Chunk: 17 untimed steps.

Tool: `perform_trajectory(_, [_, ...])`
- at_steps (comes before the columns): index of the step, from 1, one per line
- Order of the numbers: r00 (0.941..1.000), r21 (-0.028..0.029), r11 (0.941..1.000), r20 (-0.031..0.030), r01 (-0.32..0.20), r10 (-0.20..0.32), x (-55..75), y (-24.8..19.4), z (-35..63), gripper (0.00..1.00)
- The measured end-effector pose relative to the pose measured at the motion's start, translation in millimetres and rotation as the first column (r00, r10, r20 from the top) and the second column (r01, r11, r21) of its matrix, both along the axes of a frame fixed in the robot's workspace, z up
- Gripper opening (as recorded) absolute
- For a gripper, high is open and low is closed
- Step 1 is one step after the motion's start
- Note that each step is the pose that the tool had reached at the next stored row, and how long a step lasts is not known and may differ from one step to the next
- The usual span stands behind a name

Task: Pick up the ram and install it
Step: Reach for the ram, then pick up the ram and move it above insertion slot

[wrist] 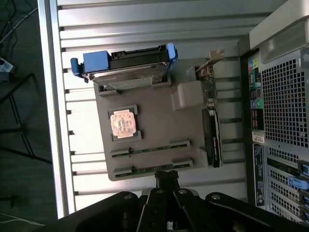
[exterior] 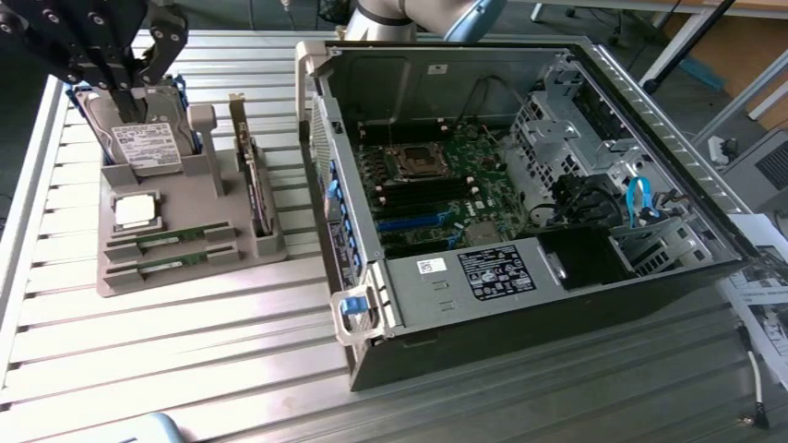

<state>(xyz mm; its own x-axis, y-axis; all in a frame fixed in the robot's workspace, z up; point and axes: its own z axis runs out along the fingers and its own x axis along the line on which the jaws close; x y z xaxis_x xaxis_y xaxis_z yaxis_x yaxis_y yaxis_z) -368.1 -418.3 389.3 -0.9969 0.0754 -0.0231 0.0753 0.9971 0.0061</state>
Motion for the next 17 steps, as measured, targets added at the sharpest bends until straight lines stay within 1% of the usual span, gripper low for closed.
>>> perform_trajectory(2, [1.0,0.0,1.0,0.0,0.0,0.0,0.0,-3.3,0.0,0.1])
perform_trajectory(17, [1.0,0.0,1.0,0.0,0.0,0.0,0.0,-3.4,0.0,0.1])
